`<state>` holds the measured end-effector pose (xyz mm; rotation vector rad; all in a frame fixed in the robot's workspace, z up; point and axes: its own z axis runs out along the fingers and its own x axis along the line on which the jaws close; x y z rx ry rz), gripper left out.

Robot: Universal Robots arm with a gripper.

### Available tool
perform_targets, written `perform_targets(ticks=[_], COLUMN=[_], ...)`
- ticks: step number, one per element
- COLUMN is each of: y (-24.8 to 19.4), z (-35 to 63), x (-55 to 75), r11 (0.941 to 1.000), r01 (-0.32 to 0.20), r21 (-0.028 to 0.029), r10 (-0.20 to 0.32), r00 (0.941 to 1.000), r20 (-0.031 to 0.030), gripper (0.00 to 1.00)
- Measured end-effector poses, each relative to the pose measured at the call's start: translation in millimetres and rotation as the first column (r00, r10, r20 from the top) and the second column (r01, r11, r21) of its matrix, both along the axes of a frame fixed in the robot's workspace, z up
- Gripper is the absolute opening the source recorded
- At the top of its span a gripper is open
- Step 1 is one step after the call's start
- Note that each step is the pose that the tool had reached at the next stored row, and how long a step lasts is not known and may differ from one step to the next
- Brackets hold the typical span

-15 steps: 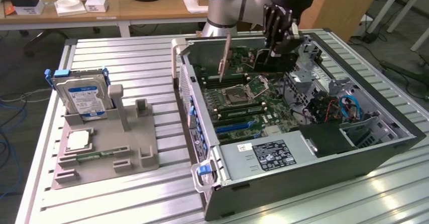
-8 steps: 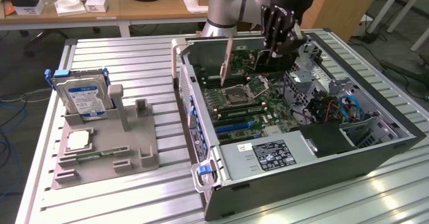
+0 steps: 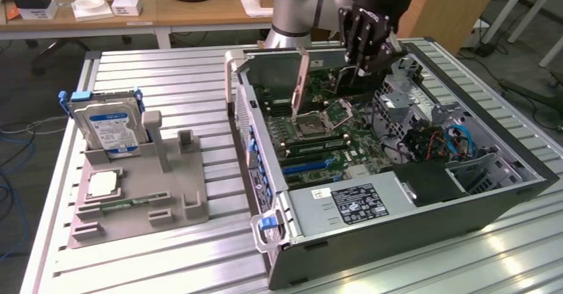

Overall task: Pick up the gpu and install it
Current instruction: 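Insert the gpu into the slot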

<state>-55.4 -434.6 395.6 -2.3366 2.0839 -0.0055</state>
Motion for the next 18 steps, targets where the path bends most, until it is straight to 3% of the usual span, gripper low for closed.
perform_targets(ticks=[5, 7, 13, 18], y=[0.1, 0.0, -0.3, -0.3], z=[-0.7, -2.5, -8.5, -8.6], x=[0.1, 0.2, 0.1, 0.1], r11=[0.9995, 0.9995, 1.0, 0.9999], r01=[-0.032, -0.032, 0.008, 0.01], r21=[0.0, -0.0037, -0.0055, -0.0054], r10=[0.032, 0.032, -0.008, -0.009], r00=[0.9995, 0.9995, 1.0, 1.0], r20=[0.0015, 0.0013, 0.0014, 0.0016], gripper=[0.26, 0.26, 0.26, 0.26])
